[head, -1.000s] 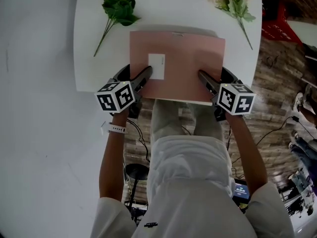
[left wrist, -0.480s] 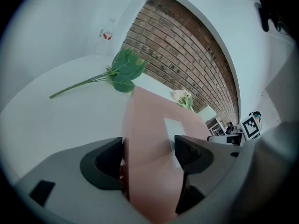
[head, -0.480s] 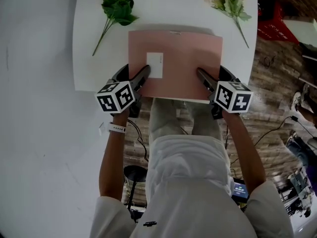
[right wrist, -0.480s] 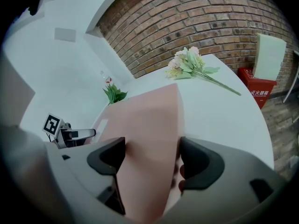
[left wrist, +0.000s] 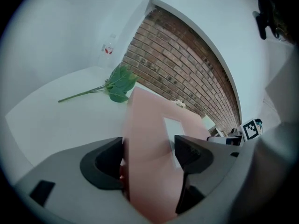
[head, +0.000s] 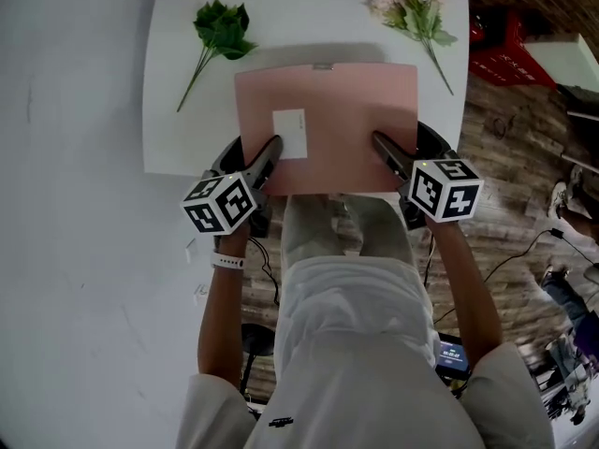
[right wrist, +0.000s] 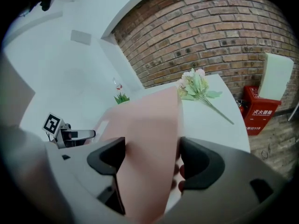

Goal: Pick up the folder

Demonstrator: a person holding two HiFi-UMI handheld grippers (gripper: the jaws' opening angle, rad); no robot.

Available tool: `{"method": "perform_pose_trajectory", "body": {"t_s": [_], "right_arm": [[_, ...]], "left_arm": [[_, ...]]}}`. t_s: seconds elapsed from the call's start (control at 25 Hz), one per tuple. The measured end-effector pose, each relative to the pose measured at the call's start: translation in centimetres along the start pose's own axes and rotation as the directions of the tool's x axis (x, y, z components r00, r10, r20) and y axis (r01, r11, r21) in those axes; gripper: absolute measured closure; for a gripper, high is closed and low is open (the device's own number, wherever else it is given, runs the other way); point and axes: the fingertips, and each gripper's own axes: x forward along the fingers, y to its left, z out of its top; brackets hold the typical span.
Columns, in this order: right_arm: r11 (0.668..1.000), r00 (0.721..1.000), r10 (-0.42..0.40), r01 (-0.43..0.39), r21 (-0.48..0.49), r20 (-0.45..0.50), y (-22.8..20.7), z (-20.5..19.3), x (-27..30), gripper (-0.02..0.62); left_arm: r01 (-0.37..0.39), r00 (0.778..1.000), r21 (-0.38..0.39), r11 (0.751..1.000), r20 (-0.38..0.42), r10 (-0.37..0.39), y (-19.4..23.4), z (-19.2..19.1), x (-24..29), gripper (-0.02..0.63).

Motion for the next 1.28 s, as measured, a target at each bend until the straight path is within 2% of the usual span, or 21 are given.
{"method": "perform_pose_trajectory", "body": {"t_s": [0.4,0.68,0.88,1.28], "right_arm": [[0.992,0.994,0.039,-0.026,-0.125,0.105,0.8,5.0,-5.2,0.229],[0.983,0.978,0.067,-0.031,-0.182,0.198,1.8,8.2,-9.8,0.229],[0.976,0.959,0.093,-0.034,-0.215,0.269,2.5,10.8,-13.2,0.229],[0.963,0.898,0.161,-0.052,-0.266,0.409,4.8,15.1,-19.5,0.229]], "left_arm": [[0.003,0.992,-0.001,1.0,0.128,-0.003,-5.2,2.7,-3.1,0.258],[0.014,0.975,0.047,0.999,0.222,-0.024,-9.3,5.3,-6.0,0.258],[0.01,0.954,0.105,0.994,0.296,-0.041,-12.6,7.8,-8.3,0.258],[-0.018,0.901,0.216,0.976,0.426,-0.077,-18.3,12.2,-13.8,0.259]]}}
